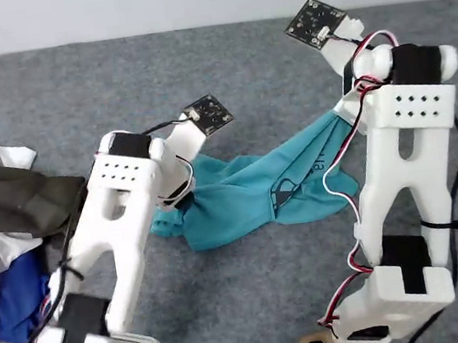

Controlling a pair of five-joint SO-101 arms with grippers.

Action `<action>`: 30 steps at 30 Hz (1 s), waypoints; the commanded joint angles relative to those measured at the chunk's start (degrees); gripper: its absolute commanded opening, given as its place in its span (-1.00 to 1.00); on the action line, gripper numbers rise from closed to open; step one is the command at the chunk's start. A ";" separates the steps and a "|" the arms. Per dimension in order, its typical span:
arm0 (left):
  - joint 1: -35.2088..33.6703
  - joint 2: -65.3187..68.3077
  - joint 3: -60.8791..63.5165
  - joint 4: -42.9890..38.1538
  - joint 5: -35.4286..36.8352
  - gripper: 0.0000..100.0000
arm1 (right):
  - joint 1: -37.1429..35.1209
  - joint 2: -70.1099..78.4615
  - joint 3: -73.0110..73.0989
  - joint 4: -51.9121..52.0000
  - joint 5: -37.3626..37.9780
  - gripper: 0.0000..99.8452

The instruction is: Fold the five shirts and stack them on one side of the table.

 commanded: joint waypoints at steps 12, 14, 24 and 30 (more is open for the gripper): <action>10.81 -8.18 7.34 5.80 -0.26 -0.71 | -0.22 -1.01 -0.44 0.40 -0.62 -0.98; 13.10 -8.18 11.21 4.48 -0.18 -0.71 | -0.22 -1.01 -0.44 1.10 -0.62 -0.98; 24.53 -7.74 26.07 -7.47 5.89 -0.70 | -0.13 -1.01 -0.44 2.33 -0.62 -0.98; 19.78 -7.65 27.12 -11.16 5.80 -0.63 | -0.13 -1.01 -0.44 2.33 -0.62 -0.98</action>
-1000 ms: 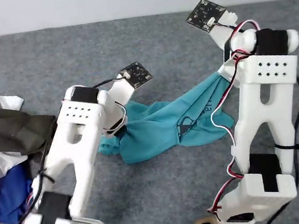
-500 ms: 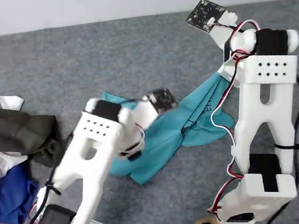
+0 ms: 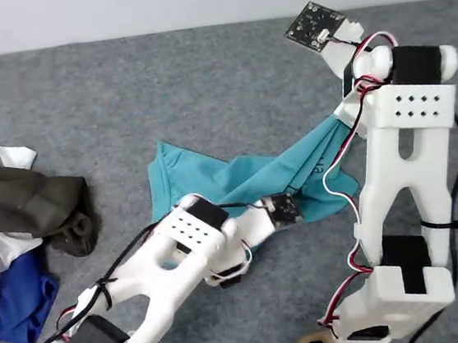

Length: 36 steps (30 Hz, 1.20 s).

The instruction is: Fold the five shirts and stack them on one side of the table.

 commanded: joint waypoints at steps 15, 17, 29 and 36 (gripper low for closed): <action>-4.13 4.57 -0.13 -2.29 -1.58 -0.60 | -0.22 -0.66 -0.44 0.22 -0.62 -0.98; -2.99 4.84 0.13 -2.29 -1.41 -0.60 | -0.22 -0.66 -0.44 0.22 -0.62 -0.98; 0.00 4.48 -1.10 0.70 0.26 -0.69 | -0.22 -0.57 -0.44 -0.22 -0.62 -0.98; 2.64 3.25 -1.54 1.76 0.35 -0.70 | -0.22 -0.57 -0.44 -0.31 -0.62 -0.98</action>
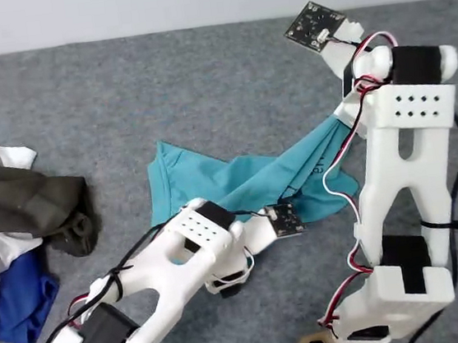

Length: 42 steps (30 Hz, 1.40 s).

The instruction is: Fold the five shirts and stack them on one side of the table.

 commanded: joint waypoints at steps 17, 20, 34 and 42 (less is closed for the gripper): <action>-5.71 -0.70 -1.71 -4.84 0.18 -0.70 | -0.57 -0.48 -0.44 -1.19 -0.62 -0.98; -5.63 3.43 -3.12 -4.40 0.18 -0.70 | -0.57 -0.48 -0.44 -1.19 -0.62 -0.98; -5.80 14.33 -18.51 5.98 0.44 -0.98 | -0.22 -1.63 -1.23 -0.48 -0.44 -0.98; -6.07 -5.01 -28.70 17.49 3.96 -0.99 | -0.04 -8.31 -1.67 -0.48 -0.44 -0.98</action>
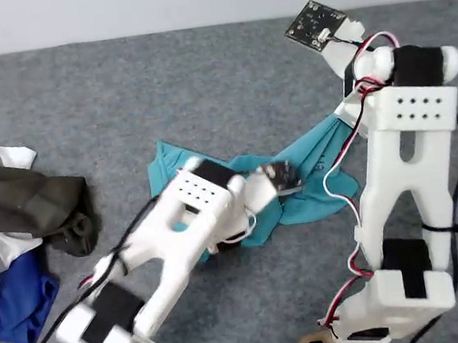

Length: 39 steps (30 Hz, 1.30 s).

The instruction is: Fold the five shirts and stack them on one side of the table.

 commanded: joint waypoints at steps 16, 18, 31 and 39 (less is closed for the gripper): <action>-25.32 -22.86 -48.48 12.31 11.34 -0.99 | 6.11 -26.68 -4.75 -2.24 -0.35 -0.98; -27.08 -22.68 -55.52 12.04 11.34 -0.99 | 7.52 -28.79 -5.01 -4.26 -0.35 -0.98; -27.52 -23.21 -83.30 11.52 10.46 -0.99 | 11.82 -40.13 -5.01 -7.43 1.49 -0.98; -27.96 -23.38 -94.90 14.33 5.27 -0.99 | 18.77 -45.58 -5.01 -11.82 3.78 -0.98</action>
